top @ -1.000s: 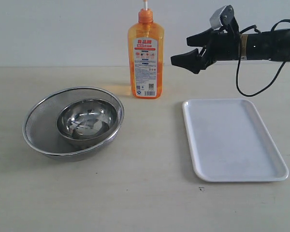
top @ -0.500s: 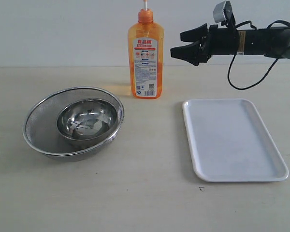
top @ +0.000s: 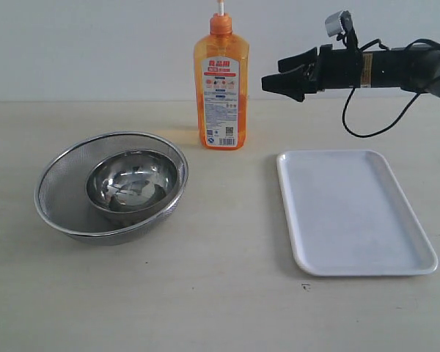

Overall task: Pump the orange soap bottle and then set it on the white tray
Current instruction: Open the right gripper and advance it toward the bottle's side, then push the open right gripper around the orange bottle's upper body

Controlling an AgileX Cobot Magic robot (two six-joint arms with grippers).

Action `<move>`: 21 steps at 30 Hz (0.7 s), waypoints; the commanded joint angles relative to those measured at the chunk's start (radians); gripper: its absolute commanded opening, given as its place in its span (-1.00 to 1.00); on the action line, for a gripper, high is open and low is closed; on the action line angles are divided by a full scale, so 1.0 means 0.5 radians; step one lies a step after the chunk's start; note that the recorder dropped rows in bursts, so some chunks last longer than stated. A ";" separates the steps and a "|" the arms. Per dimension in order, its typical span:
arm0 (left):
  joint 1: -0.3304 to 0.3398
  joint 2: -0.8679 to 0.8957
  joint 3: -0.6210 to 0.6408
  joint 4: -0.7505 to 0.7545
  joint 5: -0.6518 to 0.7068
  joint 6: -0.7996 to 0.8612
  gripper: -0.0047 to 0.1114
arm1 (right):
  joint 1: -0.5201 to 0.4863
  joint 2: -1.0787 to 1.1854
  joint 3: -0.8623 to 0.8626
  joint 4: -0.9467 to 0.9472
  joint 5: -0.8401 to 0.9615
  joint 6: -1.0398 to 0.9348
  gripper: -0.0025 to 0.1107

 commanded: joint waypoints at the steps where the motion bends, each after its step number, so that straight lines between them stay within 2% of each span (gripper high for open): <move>1: 0.008 -0.007 0.008 -0.020 -0.007 -0.014 -0.84 | 0.004 -0.011 -0.021 0.001 -0.021 -0.042 0.90; 21: 0.008 -0.007 0.008 -0.020 -0.007 -0.014 -0.84 | 0.112 -0.011 -0.021 -0.062 -0.021 -0.206 0.90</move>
